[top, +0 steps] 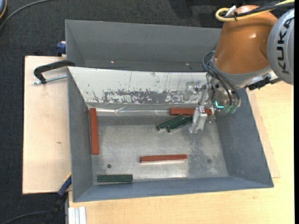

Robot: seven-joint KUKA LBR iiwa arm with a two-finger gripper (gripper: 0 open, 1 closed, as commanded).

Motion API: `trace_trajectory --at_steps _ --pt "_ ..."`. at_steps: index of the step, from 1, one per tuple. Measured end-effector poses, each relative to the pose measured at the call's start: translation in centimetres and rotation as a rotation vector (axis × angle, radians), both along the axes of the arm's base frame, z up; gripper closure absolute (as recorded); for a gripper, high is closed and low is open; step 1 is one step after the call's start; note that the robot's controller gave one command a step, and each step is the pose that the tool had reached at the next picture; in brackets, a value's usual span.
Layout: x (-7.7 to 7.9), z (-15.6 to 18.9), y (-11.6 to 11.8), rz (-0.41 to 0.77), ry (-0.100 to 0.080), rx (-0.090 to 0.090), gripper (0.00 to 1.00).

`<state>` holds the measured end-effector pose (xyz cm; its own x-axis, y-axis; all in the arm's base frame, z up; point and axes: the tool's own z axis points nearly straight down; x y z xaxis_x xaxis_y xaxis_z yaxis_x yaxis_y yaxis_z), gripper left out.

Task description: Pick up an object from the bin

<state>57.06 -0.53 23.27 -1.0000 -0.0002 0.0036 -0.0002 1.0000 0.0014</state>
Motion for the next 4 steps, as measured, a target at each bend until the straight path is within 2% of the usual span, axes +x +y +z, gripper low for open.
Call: trace_trajectory --at_steps 1,2,3,4 --pt "-0.5 -16.4 4.0 0.079 -0.005 0.0 0.0" --pt "0.4 -15.2 1.4 0.727 -0.012 -0.001 0.0" --pt "-0.1 -16.1 7.5 1.105 -0.013 0.0 0.0" --pt "-0.1 -16.1 7.4 1.103 -0.011 0.002 1.0"
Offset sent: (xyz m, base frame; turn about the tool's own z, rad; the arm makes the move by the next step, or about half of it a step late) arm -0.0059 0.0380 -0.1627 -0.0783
